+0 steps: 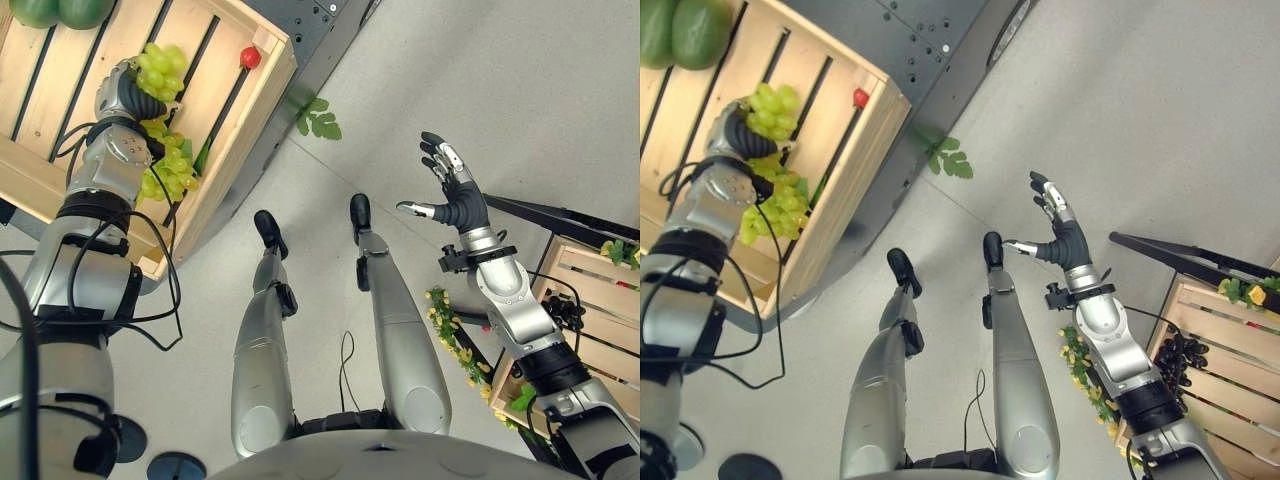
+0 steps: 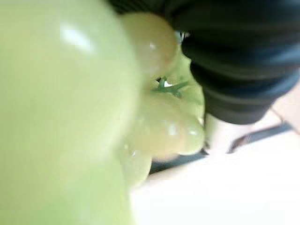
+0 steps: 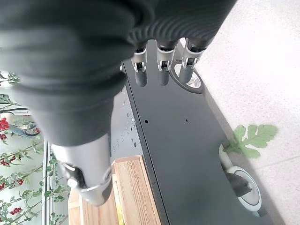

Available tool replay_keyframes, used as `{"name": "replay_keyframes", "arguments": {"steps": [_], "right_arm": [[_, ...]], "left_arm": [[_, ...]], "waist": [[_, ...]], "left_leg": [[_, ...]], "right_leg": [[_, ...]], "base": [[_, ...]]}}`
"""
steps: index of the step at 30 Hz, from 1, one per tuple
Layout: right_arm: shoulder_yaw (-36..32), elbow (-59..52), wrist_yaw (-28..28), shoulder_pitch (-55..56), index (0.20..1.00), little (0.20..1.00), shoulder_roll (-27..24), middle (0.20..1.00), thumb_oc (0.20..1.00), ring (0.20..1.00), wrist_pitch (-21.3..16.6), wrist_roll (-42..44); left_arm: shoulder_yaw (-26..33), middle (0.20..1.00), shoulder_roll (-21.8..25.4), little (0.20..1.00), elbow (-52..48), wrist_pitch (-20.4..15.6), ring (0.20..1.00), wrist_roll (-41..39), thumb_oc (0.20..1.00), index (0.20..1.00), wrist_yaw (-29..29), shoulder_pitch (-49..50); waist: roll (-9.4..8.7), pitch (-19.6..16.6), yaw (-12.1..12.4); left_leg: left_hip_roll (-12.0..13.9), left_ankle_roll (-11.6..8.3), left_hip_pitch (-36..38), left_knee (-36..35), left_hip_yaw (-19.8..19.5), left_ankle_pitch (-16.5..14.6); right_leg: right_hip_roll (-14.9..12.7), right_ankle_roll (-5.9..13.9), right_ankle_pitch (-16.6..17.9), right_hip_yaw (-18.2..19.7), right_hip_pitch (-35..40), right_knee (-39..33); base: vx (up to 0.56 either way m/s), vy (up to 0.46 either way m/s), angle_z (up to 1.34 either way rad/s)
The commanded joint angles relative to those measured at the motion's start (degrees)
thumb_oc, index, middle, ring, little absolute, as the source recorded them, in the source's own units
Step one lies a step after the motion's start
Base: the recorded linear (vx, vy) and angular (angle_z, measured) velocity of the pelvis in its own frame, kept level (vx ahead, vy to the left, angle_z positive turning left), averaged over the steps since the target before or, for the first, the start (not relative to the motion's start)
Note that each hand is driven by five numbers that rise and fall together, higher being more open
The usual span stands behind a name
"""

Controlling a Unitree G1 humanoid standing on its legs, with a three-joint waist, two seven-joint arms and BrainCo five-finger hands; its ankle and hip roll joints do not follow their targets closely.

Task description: Pick up the fruits from the basket on one side to the basket on the other side

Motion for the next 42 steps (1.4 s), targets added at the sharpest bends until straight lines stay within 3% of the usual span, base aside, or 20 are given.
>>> {"name": "replay_keyframes", "arguments": {"steps": [1,7,10,14,25,33,40,42], "right_arm": [[-2.10,-3.96,-0.62,1.16,1.000,1.000,1.44,1.000,1.000,1.000,-2.87,1.17],[-1.62,-3.70,-1.60,1.00,1.000,1.000,0.97,1.000,1.000,1.000,-2.64,-0.29],[-2.40,-2.89,-2.27,1.29,1.000,1.000,0.48,1.000,1.000,1.000,-2.27,-1.10],[-2.78,-2.29,-2.57,0.93,1.000,1.000,0.28,1.000,1.000,1.000,-1.85,-1.74],[-2.86,-2.78,-1.88,1.15,1.000,1.000,0.22,1.000,1.000,1.000,-1.67,-1.52],[-3.43,-3.15,-0.96,1.97,1.000,1.000,-0.24,1.000,1.000,1.000,-1.71,-0.83],[-3.50,-3.60,-0.21,2.49,1.000,1.000,-0.82,1.000,1.000,1.000,-1.95,-0.86],[-3.35,-3.43,0.13,2.57,1.000,1.000,-1.12,1.000,1.000,1.000,-2.01,-0.71]], "left_arm": [[1.36,1.000,-7.85,1.000,4.84,2.34,1.000,-4.90,1.000,1.000,-4.82,11.74],[2.75,1.000,-7.47,1.000,1.42,1.09,1.000,-5.71,1.000,1.000,-0.66,13.35],[5.23,1.000,-7.97,1.000,-1.49,-0.13,1.000,-9.85,1.000,1.000,-1.86,18.78],[5.97,1.000,-9.01,1.000,-1.34,0.52,1.000,-9.17,1.000,1.000,-1.97,21.60],[7.15,1.000,-11.24,1.000,2.99,1.89,1.000,-7.83,1.000,1.000,-2.90,23.77],[5.22,1.000,-9.60,1.000,3.95,2.92,1.000,-3.17,1.000,1.000,-4.24,23.30],[-1.41,1.000,-7.12,1.000,3.89,4.36,1.000,7.24,1.000,1.000,-4.50,18.80],[-4.34,0.922,-6.14,0.922,4.05,4.93,0.922,10.70,0.922,0.922,-5.25,16.67]], "waist": [[-2.46,1.08,0.18],[-1.70,1.08,0.69],[-0.82,1.08,1.42],[-0.37,1.08,1.87],[-0.76,1.08,1.59],[-0.96,1.08,1.36],[-1.13,1.08,1.00],[-1.09,1.08,0.80]], "left_leg": [[-0.33,-1.85,2.25,7.67,-1.50,-8.94],[-0.55,-1.84,2.89,7.21,-1.82,-8.92],[-0.65,-1.84,3.15,7.42,-2.03,-8.98],[-0.80,-1.80,3.71,7.23,-2.04,-8.98],[-0.69,-1.64,3.68,7.67,-1.85,-9.44],[-0.69,-1.52,3.07,7.97,-1.92,-9.65],[-0.62,-1.46,2.25,8.02,-2.06,-9.62],[-0.60,-1.38,1.96,8.32,-2.16,-9.62]], "right_leg": [[-1.44,7.23,7.46,-0.71,6.12,-11.23],[-1.51,7.12,6.98,-0.94,6.42,-10.70],[-1.68,6.92,6.72,-1.02,6.78,-10.36],[-1.52,6.74,6.37,-1.04,6.95,-9.85],[-1.29,6.59,6.25,-0.50,6.50,-9.30],[-1.10,6.55,6.17,-0.41,5.87,-8.94],[-1.15,6.79,6.14,-0.60,5.11,-8.69],[-1.12,6.84,6.02,-0.55,4.77,-8.27]], "base": [[0.00,0.000,0.00],[0.00,0.000,0.00],[0.00,0.000,0.00],[0.00,0.000,0.00],[0.00,0.002,0.01],[0.00,0.000,0.00],[0.00,0.000,0.00],[0.00,0.000,0.00]]}}
